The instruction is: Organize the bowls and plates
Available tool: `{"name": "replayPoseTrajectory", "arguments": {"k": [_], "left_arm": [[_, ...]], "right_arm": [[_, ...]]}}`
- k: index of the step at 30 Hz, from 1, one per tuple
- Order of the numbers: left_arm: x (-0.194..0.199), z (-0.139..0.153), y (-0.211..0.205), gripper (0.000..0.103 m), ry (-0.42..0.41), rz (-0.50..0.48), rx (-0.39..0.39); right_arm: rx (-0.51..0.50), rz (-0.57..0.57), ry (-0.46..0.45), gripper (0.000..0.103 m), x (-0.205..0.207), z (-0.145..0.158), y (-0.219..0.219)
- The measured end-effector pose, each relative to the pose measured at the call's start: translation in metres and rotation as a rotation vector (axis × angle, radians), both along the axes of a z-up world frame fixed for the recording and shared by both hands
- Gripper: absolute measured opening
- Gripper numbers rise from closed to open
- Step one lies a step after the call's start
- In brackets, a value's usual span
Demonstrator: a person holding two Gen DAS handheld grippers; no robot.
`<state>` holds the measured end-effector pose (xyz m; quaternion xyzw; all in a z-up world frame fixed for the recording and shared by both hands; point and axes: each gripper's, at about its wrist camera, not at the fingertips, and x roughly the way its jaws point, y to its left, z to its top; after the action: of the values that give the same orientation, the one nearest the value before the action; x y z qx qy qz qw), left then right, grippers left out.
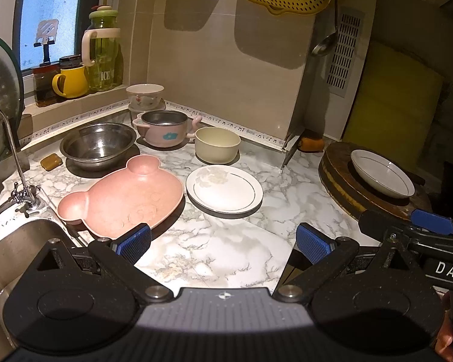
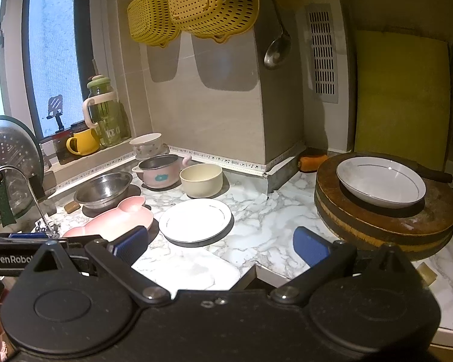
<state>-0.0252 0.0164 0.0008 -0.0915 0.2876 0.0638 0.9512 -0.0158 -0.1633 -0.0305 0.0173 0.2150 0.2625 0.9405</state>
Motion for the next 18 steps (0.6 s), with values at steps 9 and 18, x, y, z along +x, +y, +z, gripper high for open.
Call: {"name": "replayPoseTrajectory", "arguments": {"k": [9, 18], "left_arm": [[0.0041, -0.0017, 0.0039, 0.103, -0.001, -0.038, 0.0], [0.0064, -0.0045, 0.0053, 0.103, 0.005, -0.064, -0.002]], "right_arm": [[-0.009, -0.033, -0.008, 0.103, -0.0035, 0.0018, 0.0034], [-0.017, -0.058, -0.007, 0.103, -0.0066, 0.0015, 0.0058]]}}
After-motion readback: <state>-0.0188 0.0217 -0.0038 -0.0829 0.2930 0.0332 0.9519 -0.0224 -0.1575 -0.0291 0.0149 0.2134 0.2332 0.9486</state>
